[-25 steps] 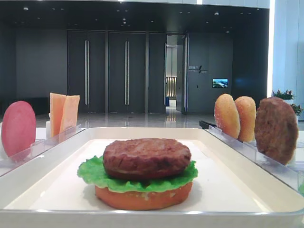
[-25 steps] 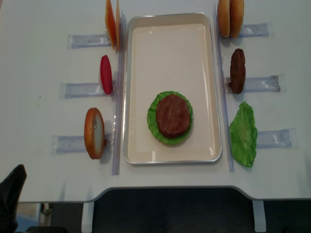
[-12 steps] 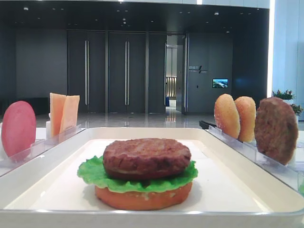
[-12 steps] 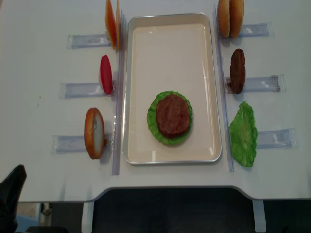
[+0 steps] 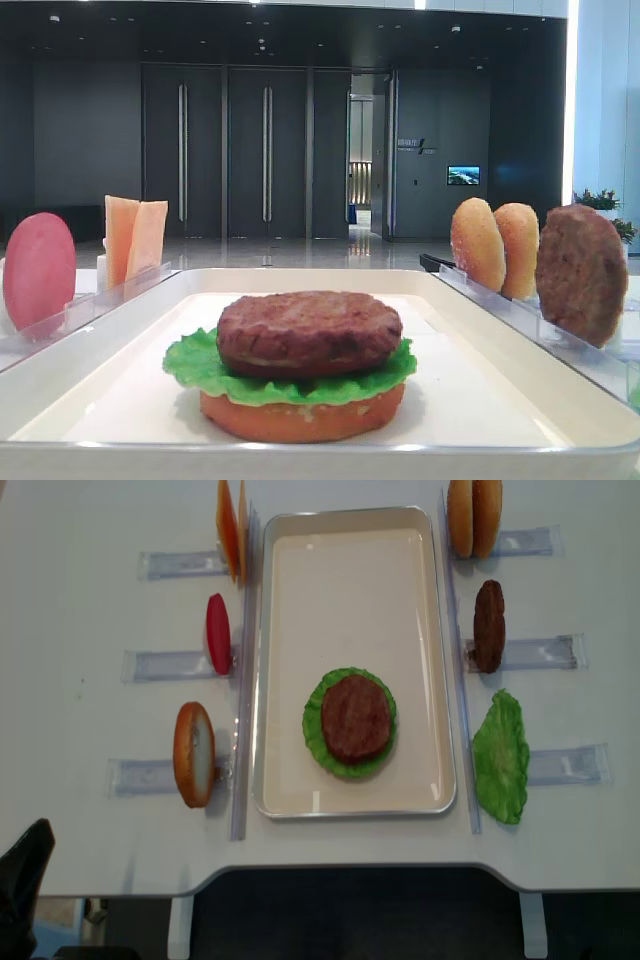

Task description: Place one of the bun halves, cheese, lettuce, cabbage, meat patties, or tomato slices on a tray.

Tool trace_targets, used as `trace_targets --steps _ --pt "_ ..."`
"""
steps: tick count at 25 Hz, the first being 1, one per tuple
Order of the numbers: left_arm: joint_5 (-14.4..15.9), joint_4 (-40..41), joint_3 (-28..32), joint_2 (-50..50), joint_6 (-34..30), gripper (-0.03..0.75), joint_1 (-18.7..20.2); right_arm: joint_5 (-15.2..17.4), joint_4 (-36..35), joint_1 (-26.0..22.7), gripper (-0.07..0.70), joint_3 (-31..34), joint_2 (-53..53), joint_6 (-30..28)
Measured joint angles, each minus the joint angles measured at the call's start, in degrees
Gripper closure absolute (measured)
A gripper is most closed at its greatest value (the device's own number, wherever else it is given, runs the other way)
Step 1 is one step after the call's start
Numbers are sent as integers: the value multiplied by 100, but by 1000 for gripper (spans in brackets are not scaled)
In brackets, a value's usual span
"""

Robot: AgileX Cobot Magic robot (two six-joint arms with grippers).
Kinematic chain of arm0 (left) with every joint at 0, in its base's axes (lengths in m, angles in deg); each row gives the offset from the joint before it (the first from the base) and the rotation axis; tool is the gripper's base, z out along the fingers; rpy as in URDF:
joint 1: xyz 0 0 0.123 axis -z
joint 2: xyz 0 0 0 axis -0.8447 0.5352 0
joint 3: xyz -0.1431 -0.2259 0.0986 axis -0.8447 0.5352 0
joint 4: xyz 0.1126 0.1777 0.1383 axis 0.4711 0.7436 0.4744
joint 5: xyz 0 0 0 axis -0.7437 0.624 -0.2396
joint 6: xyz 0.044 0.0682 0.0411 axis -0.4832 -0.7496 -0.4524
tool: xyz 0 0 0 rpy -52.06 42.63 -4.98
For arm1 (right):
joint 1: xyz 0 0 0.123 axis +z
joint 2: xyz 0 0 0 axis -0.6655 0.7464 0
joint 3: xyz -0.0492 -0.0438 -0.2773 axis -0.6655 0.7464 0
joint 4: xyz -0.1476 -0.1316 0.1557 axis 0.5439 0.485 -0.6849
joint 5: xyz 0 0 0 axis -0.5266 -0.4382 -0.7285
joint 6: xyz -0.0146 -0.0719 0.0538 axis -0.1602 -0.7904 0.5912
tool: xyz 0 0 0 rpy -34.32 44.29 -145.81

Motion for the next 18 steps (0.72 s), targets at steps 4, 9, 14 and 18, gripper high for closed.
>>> trace_targets --steps 4,9,14,18 --pt "0 0 0 0 0 137 0 0 0 0 75 18 -216 0" --pt "0 0 0 0 0 137 0 0 -18 0 97 36 -222 0" --pt "0 0 0 0 0 137 0 0 -18 0 111 227 -222 -5" --pt "0 0 0 0 0 137 0 5 -50 0 119 438 -222 -49"
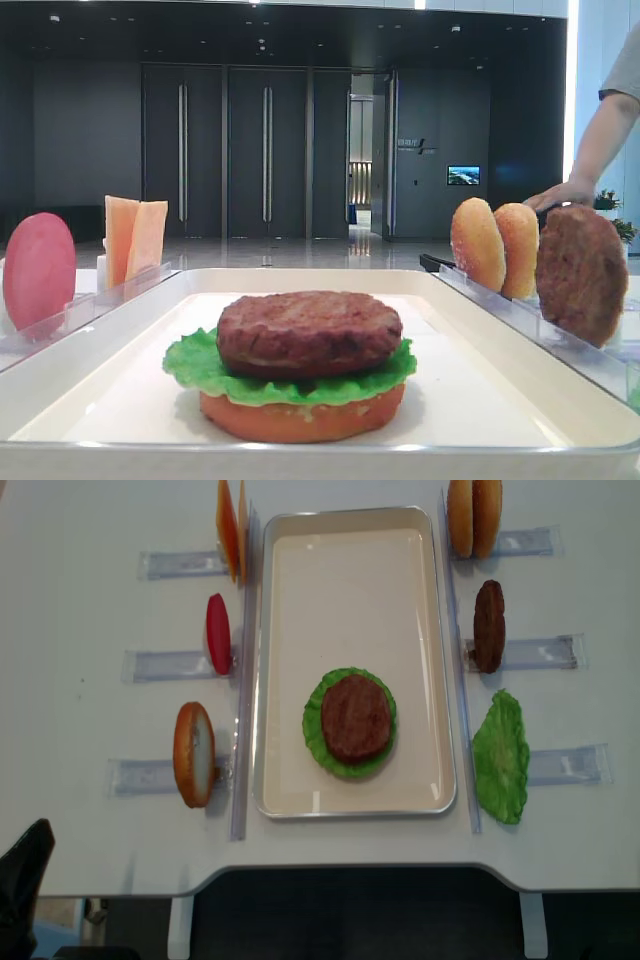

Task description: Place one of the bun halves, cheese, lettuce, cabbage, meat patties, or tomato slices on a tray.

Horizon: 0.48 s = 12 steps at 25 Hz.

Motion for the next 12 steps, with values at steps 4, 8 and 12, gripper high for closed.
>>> trace_targets --steps 4,8,12 --pt "0 0 0 0 0 137 0 -6 -166 0 139 63 0 -58" --pt "0 0 0 0 0 137 0 -173 -197 0 156 118 0 -77" --pt "0 0 0 0 0 137 0 -406 -229 0 159 253 0 -128"
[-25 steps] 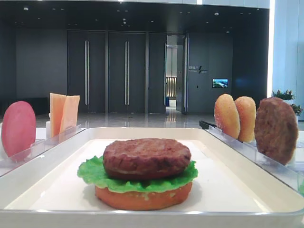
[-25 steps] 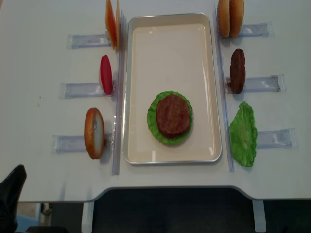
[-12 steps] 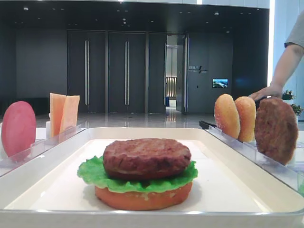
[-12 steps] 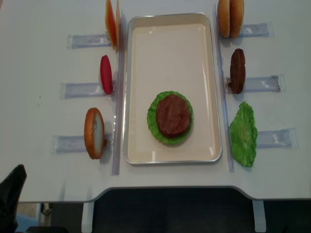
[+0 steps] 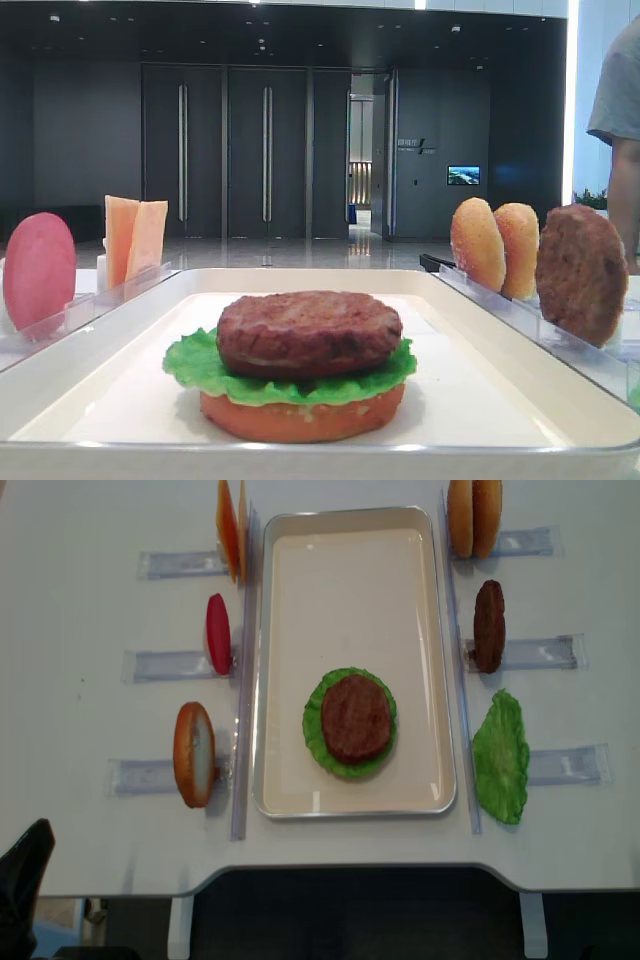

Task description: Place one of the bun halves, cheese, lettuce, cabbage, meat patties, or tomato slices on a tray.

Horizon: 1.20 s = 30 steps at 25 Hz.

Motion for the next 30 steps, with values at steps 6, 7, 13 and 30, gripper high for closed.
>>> trace_targets --steps 6,7,13,30 --pt "0 0 0 0 0 137 0 -90 -2 0 160 40 0 -65" --pt "0 0 0 0 0 137 0 -97 -2 0 160 40 0 -77" --pt "0 0 0 0 0 137 0 -114 -7 0 162 40 0 -81" --pt "0 123 0 0 0 137 0 -119 -9 0 163 40 0 -81"
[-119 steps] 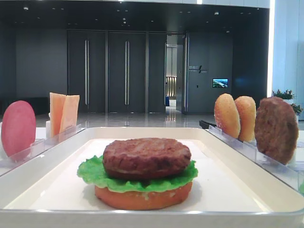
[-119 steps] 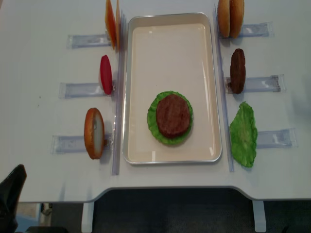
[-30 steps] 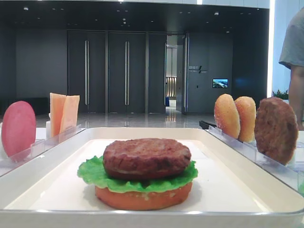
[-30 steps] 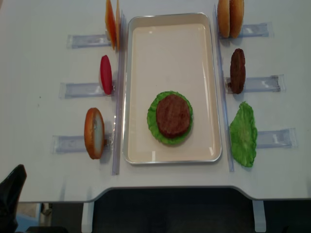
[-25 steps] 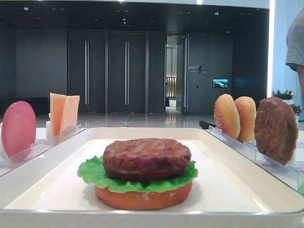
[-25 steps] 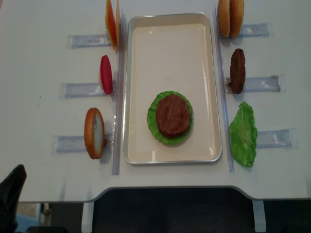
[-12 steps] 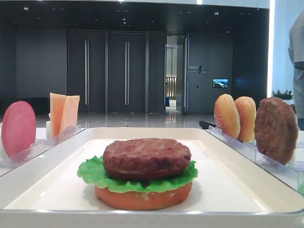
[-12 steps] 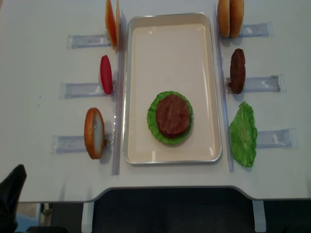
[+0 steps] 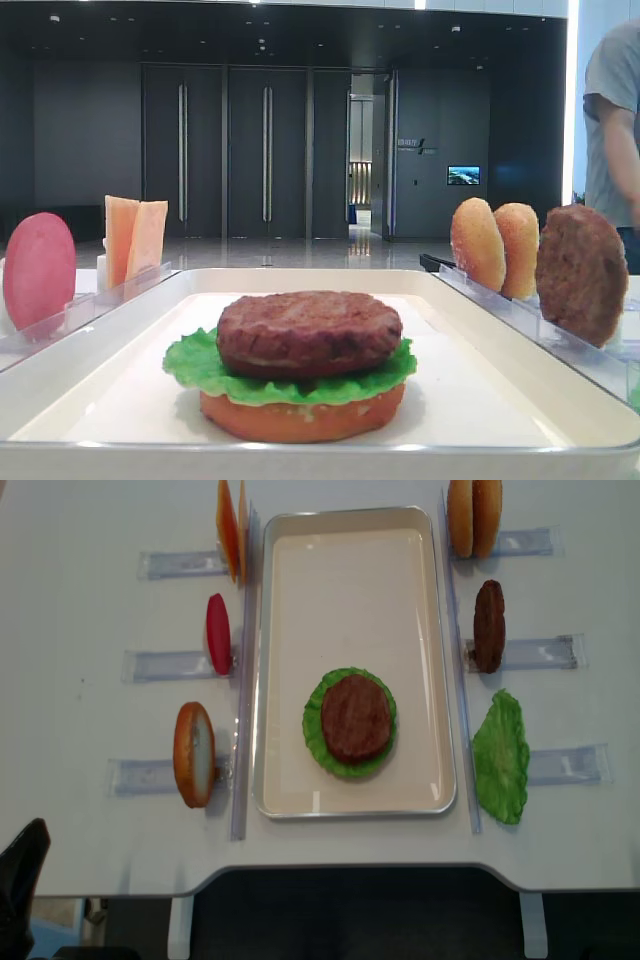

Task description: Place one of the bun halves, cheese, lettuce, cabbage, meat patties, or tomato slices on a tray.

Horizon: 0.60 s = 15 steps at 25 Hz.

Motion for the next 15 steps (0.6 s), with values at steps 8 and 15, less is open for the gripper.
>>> trace_targets --steps 8,15 --pt "0 1 0 0 0 137 0 -4 -4 0 163 0 0 0" --pt "0 1 0 0 0 137 0 -4 2 135 163 0 0 -19"
